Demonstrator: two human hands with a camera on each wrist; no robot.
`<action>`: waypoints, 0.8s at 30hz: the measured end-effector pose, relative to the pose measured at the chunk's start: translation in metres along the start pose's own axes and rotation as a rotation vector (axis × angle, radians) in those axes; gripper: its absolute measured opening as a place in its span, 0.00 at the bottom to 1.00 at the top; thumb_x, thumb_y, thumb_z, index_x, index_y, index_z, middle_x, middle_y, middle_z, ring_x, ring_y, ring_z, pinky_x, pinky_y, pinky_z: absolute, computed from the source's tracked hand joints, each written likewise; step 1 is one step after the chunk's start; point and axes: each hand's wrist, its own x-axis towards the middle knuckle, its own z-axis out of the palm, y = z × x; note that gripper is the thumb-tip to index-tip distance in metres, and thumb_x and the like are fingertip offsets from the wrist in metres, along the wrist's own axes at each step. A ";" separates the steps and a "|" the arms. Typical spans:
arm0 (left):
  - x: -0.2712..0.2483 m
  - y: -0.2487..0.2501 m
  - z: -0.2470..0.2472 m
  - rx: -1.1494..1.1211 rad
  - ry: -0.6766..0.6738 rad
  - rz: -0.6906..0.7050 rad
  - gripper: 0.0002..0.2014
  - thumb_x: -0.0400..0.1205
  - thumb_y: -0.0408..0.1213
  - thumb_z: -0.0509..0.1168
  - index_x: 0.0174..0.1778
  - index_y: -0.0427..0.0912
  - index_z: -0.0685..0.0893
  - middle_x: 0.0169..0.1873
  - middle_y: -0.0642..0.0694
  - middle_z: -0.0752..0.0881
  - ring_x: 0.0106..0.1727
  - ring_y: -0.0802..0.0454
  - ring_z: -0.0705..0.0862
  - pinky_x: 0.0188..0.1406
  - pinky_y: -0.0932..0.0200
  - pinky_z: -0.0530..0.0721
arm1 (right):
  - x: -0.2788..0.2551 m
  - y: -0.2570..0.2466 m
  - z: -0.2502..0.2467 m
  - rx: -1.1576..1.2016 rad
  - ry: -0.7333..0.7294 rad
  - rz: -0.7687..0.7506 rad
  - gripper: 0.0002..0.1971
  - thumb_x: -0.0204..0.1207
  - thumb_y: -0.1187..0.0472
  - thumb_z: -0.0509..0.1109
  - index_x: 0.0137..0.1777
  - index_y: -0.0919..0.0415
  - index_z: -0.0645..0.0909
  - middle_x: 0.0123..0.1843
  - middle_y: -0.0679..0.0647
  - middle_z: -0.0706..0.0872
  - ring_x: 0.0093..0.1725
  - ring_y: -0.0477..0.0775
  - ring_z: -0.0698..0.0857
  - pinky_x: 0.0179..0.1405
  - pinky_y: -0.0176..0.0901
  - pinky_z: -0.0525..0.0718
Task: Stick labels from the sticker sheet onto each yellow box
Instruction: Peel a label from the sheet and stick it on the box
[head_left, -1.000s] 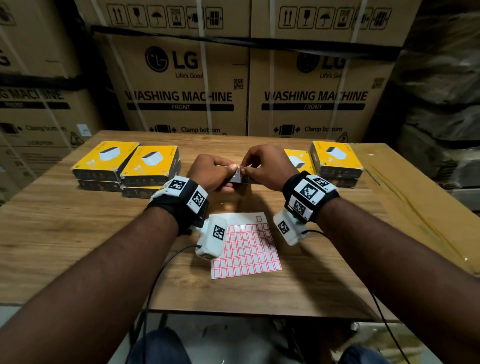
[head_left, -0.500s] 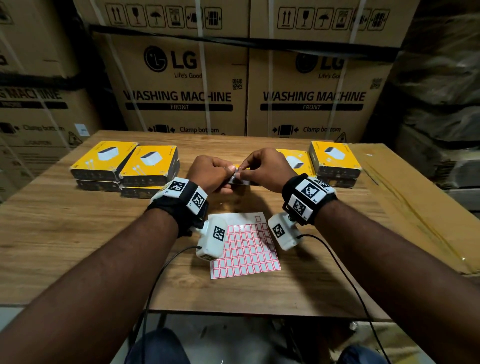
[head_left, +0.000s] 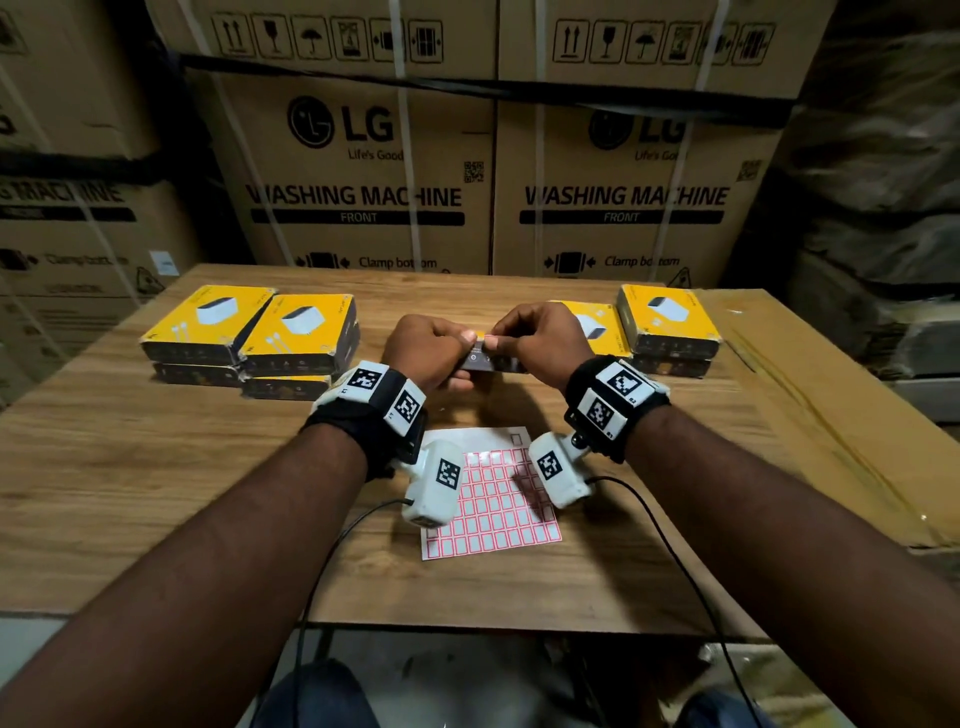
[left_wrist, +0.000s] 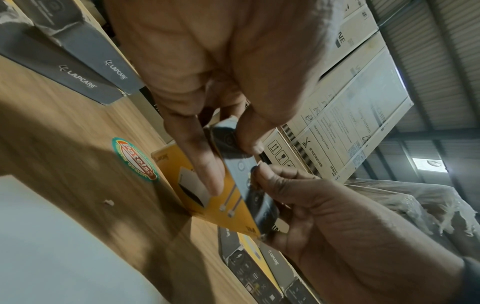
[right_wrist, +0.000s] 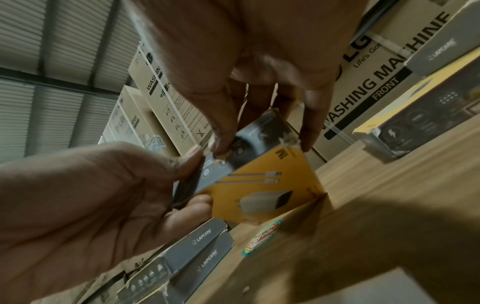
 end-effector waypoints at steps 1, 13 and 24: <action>0.000 0.000 0.001 -0.001 0.000 -0.002 0.07 0.83 0.37 0.69 0.52 0.39 0.89 0.43 0.37 0.90 0.39 0.43 0.92 0.34 0.53 0.91 | 0.000 0.001 0.001 0.010 0.014 -0.009 0.07 0.67 0.65 0.82 0.33 0.59 0.87 0.31 0.54 0.89 0.28 0.46 0.84 0.29 0.39 0.80; 0.004 -0.003 0.010 -0.053 0.020 -0.021 0.04 0.81 0.37 0.70 0.45 0.42 0.90 0.46 0.35 0.90 0.38 0.43 0.92 0.34 0.52 0.91 | 0.002 0.006 0.012 0.020 0.181 0.079 0.10 0.64 0.65 0.79 0.27 0.53 0.83 0.34 0.52 0.90 0.41 0.56 0.90 0.42 0.58 0.90; 0.010 -0.009 0.007 -0.078 0.025 -0.022 0.04 0.81 0.36 0.70 0.46 0.41 0.89 0.44 0.34 0.90 0.37 0.40 0.92 0.39 0.46 0.91 | 0.001 0.011 0.003 0.028 -0.003 0.024 0.05 0.69 0.58 0.80 0.41 0.56 0.87 0.41 0.54 0.91 0.44 0.55 0.89 0.52 0.58 0.89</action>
